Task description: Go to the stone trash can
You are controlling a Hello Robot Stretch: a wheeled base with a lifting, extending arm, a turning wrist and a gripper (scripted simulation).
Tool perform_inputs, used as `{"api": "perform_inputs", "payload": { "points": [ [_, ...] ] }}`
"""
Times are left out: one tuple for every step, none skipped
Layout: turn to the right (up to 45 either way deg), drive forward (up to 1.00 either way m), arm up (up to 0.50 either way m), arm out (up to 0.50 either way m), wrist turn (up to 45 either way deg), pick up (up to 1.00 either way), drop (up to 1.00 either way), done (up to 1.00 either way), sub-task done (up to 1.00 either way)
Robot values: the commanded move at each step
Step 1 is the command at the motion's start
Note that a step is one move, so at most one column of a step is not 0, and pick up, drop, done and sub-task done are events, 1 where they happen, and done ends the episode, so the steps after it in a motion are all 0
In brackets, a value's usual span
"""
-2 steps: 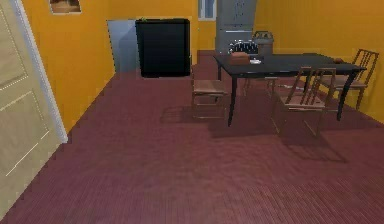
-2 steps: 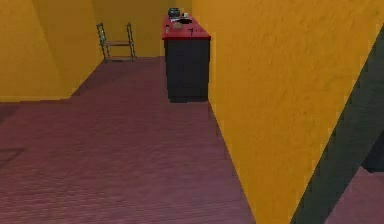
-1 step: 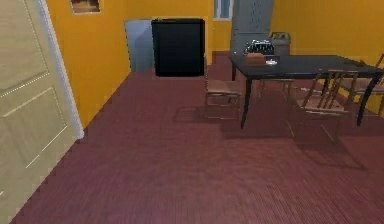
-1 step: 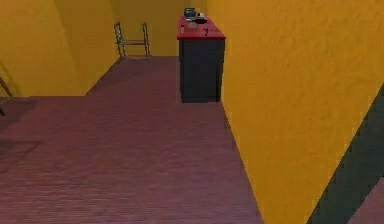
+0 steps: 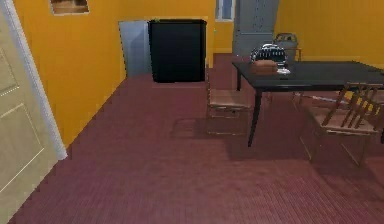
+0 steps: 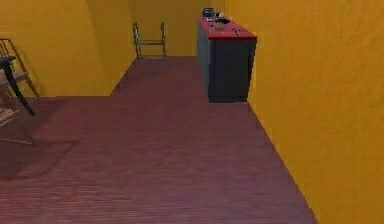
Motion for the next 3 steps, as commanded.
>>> {"api": "perform_inputs", "payload": {
  "points": [
    [45.0, 0.00, 0.00, 0.00, 0.0, 0.00, 0.00, 0.00, 0.00],
    [6.0, 0.00, 0.00, 0.00, 0.0, 0.00, 0.00, 0.00, 0.00],
    [0.0, 0.25, 0.00, 0.00, 0.0, 0.00, 0.00, 0.00, 0.00]
  ]
}}
